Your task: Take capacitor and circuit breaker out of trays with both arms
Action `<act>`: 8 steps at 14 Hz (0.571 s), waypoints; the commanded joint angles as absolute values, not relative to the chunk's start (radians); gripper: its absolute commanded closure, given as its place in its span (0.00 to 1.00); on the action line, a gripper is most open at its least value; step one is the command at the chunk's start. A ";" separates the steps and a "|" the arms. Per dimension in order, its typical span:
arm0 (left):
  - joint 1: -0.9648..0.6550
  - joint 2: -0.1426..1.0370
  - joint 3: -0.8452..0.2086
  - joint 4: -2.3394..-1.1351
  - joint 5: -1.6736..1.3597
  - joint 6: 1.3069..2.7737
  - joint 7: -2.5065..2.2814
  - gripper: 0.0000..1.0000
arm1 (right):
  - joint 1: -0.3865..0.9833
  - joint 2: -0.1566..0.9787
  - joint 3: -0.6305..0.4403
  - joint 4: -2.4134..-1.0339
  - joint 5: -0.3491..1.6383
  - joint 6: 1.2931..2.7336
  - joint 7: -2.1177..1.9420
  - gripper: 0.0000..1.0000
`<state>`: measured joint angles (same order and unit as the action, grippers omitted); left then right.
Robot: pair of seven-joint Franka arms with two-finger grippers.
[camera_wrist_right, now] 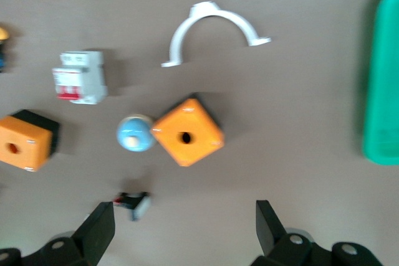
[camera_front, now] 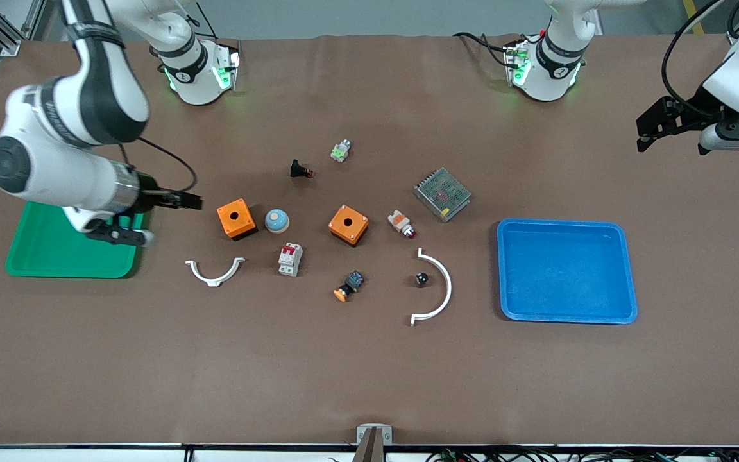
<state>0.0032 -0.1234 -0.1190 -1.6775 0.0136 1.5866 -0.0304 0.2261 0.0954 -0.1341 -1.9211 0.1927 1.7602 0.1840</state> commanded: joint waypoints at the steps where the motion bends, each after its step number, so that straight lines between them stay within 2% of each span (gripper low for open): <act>1: 0.015 -0.130 -0.126 -1.678 -0.008 1.583 -0.073 0.00 | 0.106 0.020 -0.117 -1.962 0.157 1.735 0.044 0.00; 3: 0.014 -0.130 -0.126 -1.677 -0.006 1.585 -0.083 0.00 | 0.043 0.014 -0.117 -1.924 0.128 1.717 -0.034 0.00; 8: 0.015 -0.132 -0.127 -1.678 -0.005 1.582 -0.080 0.00 | 0.034 0.015 -0.118 -1.729 0.052 1.536 -0.026 0.00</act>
